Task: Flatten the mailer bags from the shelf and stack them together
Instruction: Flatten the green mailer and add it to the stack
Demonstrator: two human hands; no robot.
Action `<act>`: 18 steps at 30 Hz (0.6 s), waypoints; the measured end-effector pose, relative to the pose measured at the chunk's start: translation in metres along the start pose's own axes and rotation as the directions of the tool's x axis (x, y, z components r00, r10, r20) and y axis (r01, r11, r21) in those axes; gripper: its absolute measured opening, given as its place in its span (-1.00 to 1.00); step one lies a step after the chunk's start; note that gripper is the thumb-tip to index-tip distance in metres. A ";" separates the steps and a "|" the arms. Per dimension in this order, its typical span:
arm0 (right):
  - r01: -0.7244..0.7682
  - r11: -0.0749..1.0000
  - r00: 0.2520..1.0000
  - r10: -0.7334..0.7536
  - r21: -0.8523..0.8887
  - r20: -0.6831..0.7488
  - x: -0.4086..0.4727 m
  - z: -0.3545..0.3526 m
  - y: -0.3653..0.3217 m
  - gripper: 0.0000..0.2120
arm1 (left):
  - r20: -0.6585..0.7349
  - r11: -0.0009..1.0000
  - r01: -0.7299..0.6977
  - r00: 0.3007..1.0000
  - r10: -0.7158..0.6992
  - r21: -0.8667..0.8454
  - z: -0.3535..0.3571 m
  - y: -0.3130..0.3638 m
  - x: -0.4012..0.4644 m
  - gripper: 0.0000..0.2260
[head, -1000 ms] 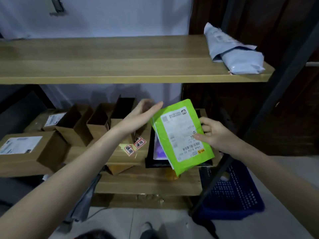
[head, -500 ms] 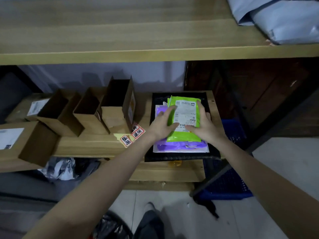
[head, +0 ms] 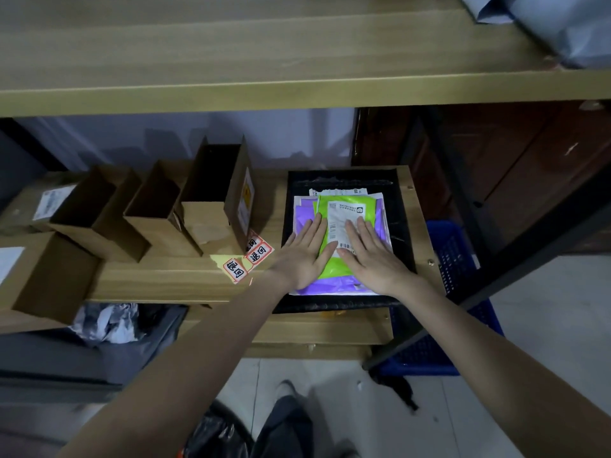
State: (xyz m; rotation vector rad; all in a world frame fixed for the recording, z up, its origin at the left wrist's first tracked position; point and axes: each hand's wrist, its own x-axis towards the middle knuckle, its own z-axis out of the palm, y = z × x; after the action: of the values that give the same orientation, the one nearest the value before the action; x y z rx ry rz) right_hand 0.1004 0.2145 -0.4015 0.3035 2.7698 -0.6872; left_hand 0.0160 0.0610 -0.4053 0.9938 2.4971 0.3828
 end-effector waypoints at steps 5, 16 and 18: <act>-0.011 0.999 0.999 0.012 -0.049 0.030 0.001 0.001 -0.001 -0.40 | 0.020 0.999 -0.012 1.000 0.013 -0.038 0.001 -0.003 0.001 -0.43; -0.005 0.997 0.997 0.012 -0.081 0.081 -0.002 -0.005 -0.006 -0.38 | 0.092 1.000 -0.011 0.996 0.011 -0.002 -0.004 -0.001 0.004 -0.41; -0.006 0.996 0.996 0.013 -0.087 0.084 -0.002 -0.005 -0.006 -0.38 | 0.101 1.000 -0.010 0.995 0.007 0.022 -0.005 -0.001 0.004 -0.41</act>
State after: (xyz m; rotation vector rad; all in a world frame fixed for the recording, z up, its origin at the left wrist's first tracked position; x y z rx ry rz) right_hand 0.0994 0.2114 -0.3939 0.2633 2.7063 -0.5619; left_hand 0.0106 0.0626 -0.4028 1.0071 2.4120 0.3005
